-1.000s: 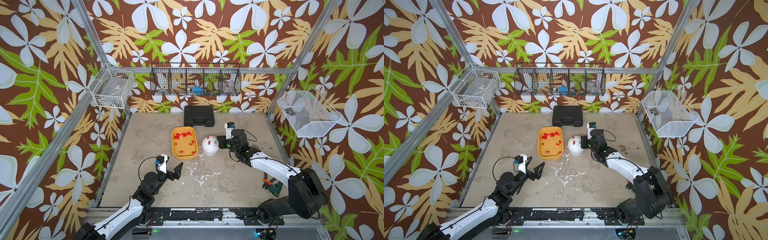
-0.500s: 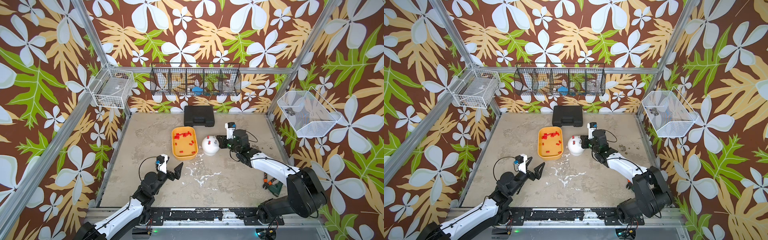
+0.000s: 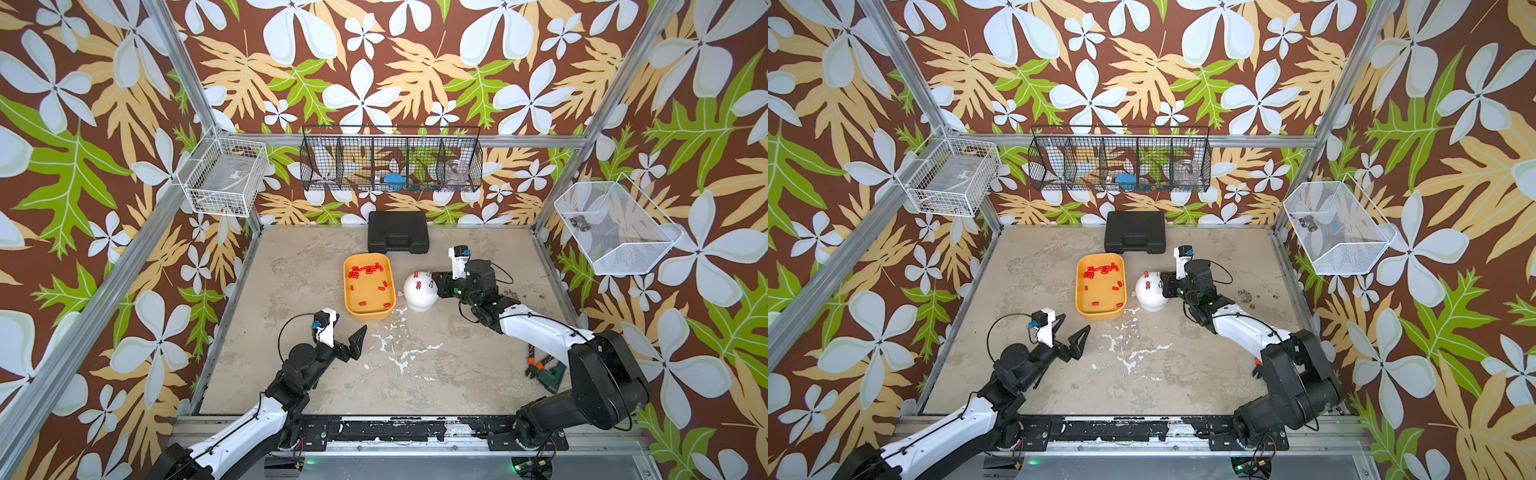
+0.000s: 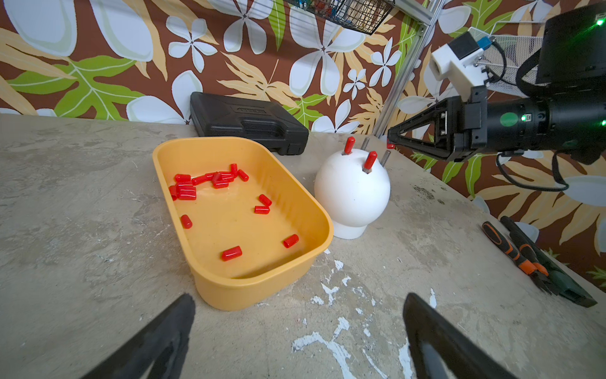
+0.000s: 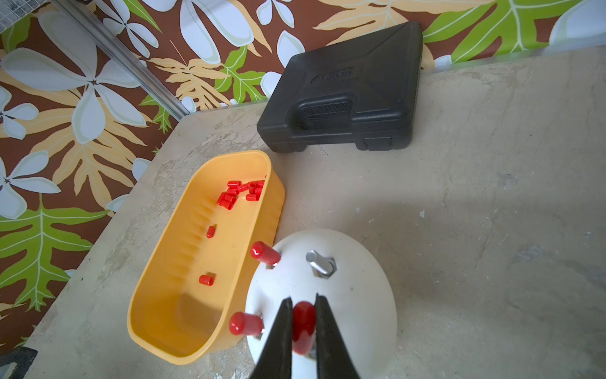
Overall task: Cover the protruding screws with screw protection sleeves
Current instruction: Attach the screw protection sleeve to the screw.
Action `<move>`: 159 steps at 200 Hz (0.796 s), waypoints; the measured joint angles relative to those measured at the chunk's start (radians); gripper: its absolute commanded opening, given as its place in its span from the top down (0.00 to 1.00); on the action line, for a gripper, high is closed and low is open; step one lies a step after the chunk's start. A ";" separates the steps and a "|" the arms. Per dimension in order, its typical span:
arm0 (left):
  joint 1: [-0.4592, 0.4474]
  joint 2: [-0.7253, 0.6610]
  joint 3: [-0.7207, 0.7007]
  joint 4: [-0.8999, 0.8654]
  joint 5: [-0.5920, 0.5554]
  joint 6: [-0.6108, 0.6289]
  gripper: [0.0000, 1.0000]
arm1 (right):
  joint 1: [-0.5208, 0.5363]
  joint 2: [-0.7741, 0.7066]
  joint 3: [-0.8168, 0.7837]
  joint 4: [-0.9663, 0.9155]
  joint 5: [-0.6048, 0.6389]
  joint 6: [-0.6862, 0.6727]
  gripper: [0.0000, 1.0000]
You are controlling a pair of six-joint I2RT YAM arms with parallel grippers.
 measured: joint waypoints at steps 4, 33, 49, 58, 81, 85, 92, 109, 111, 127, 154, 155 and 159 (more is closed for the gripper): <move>0.000 0.000 0.000 0.000 0.000 0.000 0.00 | 0.000 0.002 0.000 0.001 0.000 0.000 0.85; 0.000 0.000 0.000 0.000 0.000 0.000 0.00 | 0.000 0.007 -0.002 0.003 0.000 0.000 0.85; 0.000 0.000 0.000 0.000 0.000 0.000 0.00 | 0.000 0.015 -0.002 0.009 -0.002 0.000 0.86; 0.000 0.000 0.000 0.000 0.000 0.000 0.00 | 0.000 0.016 -0.002 0.009 -0.010 0.000 0.86; 0.000 0.000 0.000 0.000 0.000 0.000 0.00 | 0.000 0.016 -0.008 0.012 -0.012 0.000 0.86; 0.000 0.000 0.000 0.000 0.000 0.000 0.00 | 0.000 0.016 -0.009 0.013 -0.013 0.000 0.86; 0.000 0.000 0.000 0.000 0.000 0.000 0.00 | 0.000 0.016 -0.010 0.016 -0.014 0.001 0.86; 0.000 0.000 0.000 0.000 0.000 0.000 0.00 | 0.000 0.017 -0.013 0.019 -0.016 0.001 0.86; 0.000 0.000 0.000 0.000 0.000 0.000 0.00 | 0.000 0.017 -0.013 0.019 -0.016 0.001 0.86; 0.000 0.000 0.000 0.000 0.001 0.000 0.00 | 0.000 0.017 -0.013 0.019 -0.016 0.001 0.86; 0.000 0.000 0.000 0.000 0.003 0.000 0.00 | 0.000 0.013 -0.021 0.025 -0.011 0.000 0.86; 0.000 0.000 0.000 0.000 0.003 0.000 0.00 | 0.000 0.012 -0.021 0.025 -0.011 0.000 0.86; 0.000 0.000 0.000 0.000 0.003 0.000 0.00 | 0.000 0.012 -0.021 0.025 -0.010 0.000 0.86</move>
